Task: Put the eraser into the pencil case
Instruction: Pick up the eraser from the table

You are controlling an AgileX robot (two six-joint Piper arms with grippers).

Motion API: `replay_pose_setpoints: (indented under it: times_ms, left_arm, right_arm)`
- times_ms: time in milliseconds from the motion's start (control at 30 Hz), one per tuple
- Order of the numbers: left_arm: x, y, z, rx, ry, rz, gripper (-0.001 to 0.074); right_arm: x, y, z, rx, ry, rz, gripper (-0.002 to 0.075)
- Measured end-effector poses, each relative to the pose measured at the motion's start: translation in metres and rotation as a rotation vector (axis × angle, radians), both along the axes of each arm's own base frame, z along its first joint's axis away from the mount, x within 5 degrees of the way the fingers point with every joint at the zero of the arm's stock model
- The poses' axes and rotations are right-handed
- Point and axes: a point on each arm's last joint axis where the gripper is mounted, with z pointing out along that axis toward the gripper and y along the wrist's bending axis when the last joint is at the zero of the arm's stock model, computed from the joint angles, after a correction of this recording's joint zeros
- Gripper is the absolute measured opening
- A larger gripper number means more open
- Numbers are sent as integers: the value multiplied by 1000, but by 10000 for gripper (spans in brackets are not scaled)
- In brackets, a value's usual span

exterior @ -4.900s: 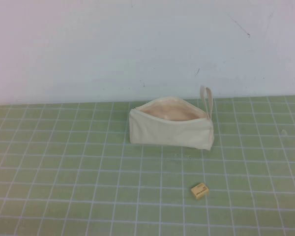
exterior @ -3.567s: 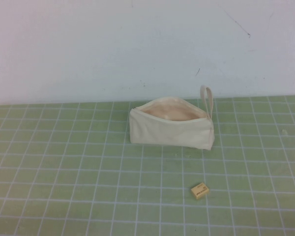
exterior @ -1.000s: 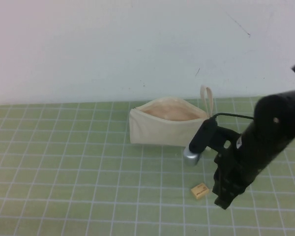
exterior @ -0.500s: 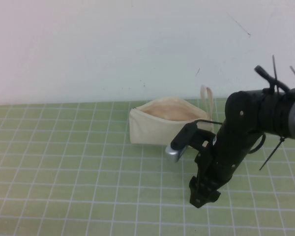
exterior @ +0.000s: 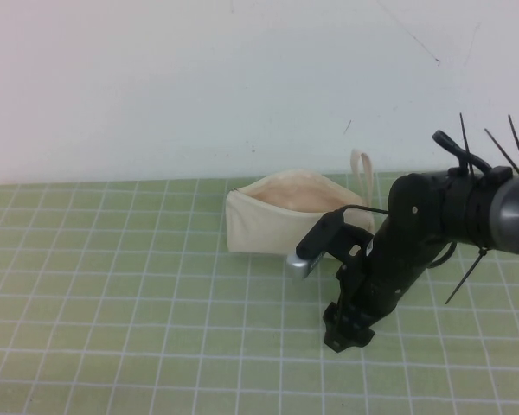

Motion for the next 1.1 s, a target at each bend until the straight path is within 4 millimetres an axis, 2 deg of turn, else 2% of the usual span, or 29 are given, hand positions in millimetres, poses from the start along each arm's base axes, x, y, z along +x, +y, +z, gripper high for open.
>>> replay_pose_setpoints:
  times_ms: [267, 367, 467, 667, 733, 900, 967, 1100]
  left_arm:
    - [0, 0, 0, 0, 0, 0, -1]
    - [0, 0, 0, 0, 0, 0, -1]
    - [0, 0, 0, 0, 0, 0, -1]
    - [0, 0, 0, 0, 0, 0, -1]
    - [0, 0, 0, 0, 0, 0, -1]
    - [0, 0, 0, 0, 0, 0, -1]
    - [0, 0, 0, 0, 0, 0, -1]
    - [0, 0, 0, 0, 0, 0, -1]
  right_arm:
    - [2, 0, -6, -9, -12, 33, 498]
    - [2, 0, -6, -14, -22, 65, 471]
    - [2, 0, -6, -18, -29, 85, 383]
    - [0, 0, -7, -24, -15, 95, 115]
    - [-1, 0, -4, -30, 11, 108, 115]
    - [6, 7, 22, -19, 56, 142, 115]
    - [10, 13, 40, 9, 61, 153, 115]
    - [26, 26, 93, 90, -32, 177, 115]
